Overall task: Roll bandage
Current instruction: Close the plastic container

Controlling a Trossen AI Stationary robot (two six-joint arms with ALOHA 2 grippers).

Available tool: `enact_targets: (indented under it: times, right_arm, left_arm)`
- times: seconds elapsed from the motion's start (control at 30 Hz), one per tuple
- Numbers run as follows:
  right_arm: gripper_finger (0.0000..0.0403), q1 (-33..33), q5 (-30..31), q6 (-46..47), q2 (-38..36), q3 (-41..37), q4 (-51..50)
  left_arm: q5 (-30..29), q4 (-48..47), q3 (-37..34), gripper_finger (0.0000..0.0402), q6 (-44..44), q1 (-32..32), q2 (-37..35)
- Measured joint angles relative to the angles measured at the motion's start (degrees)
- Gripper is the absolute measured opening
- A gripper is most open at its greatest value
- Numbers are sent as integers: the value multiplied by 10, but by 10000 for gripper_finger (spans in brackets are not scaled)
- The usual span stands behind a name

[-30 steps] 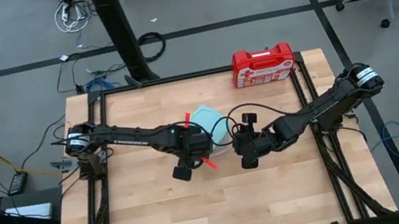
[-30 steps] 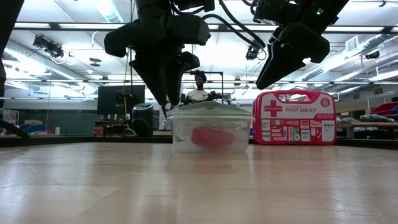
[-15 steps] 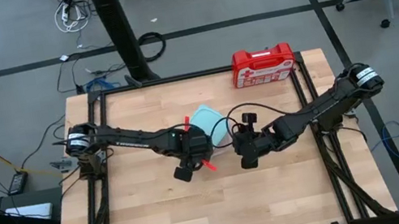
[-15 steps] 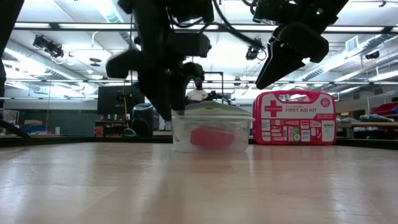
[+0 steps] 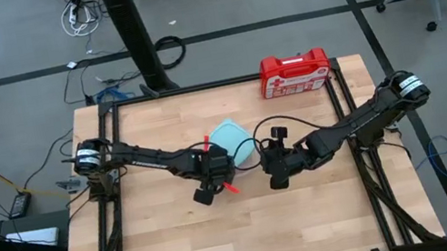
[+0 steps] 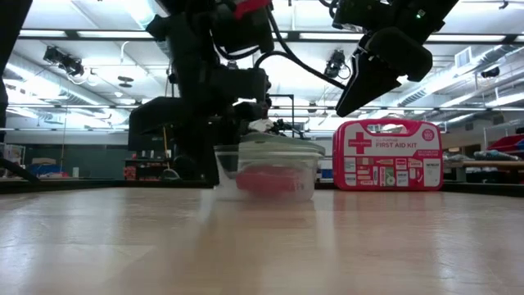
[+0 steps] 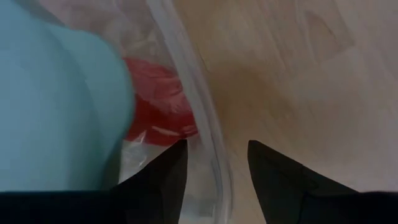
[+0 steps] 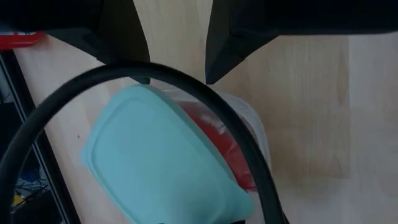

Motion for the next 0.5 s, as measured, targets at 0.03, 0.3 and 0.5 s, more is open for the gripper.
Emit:
enact_targets:
  times: [0.03, 0.3, 0.5]
  right_arm:
    - [150, 0, 0, 0, 0, 0, 0]
    - [150, 0, 0, 0, 0, 0, 1]
    - [150, 0, 0, 0, 0, 0, 0]
  left_arm:
    - [-1, -4, 5, 172, 0, 0, 0]
    - [-4, -63, 55, 172, -9, 0, 0]
    - [-2, -118, 84, 172, -23, -1, 0]
